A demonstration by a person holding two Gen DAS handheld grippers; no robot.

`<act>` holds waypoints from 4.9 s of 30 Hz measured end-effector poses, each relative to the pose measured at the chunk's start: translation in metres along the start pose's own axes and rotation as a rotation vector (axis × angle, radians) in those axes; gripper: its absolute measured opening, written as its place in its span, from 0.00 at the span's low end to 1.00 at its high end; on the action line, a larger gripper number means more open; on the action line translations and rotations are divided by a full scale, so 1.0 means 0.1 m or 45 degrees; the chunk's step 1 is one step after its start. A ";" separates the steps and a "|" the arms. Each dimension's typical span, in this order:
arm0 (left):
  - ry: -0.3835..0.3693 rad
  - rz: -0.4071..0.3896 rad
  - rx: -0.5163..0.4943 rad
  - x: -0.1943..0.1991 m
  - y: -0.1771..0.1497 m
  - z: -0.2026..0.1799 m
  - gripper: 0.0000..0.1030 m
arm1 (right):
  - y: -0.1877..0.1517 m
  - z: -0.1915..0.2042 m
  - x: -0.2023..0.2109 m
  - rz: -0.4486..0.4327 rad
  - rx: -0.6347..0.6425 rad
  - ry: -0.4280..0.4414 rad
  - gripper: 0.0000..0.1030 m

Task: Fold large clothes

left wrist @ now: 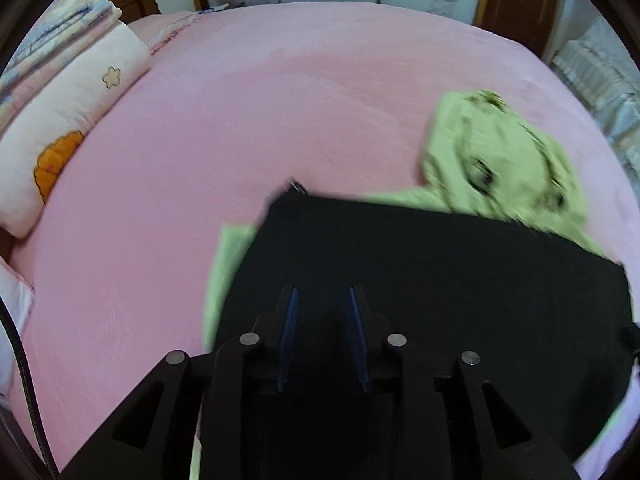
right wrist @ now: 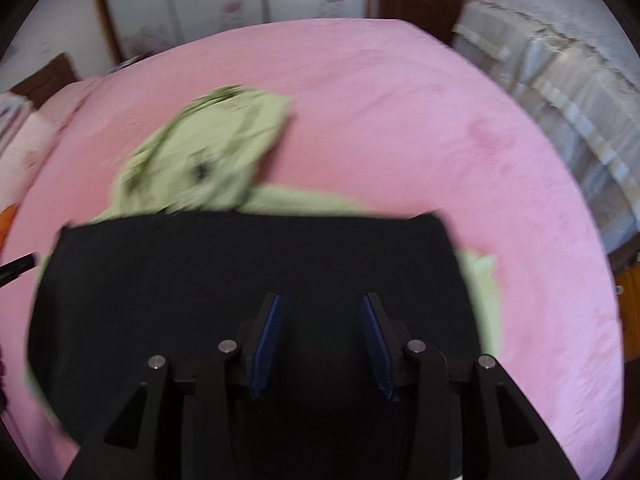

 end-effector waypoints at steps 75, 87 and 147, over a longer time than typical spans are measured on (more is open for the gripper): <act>-0.167 0.018 -0.302 0.55 2.22 -0.77 0.84 | 2.50 0.18 0.47 -0.034 -0.075 0.174 0.60; -0.176 0.168 -0.258 -0.77 1.97 -0.84 0.84 | 2.57 -0.09 -1.40 0.182 -0.267 0.079 0.60; -0.705 0.302 0.029 -0.47 -0.16 -0.93 0.36 | -0.62 0.34 -0.11 0.324 -0.073 0.470 0.45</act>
Point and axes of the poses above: each gripper's, at about its wrist camera, not at the fingertips, and x roughly against the way its jaws point, z to its left, y to its top, the point moved 10 cm from there along -x, roughly the way its jaws point, and after that the axes turned 11 degrees about -x, right-handed, at the moved point
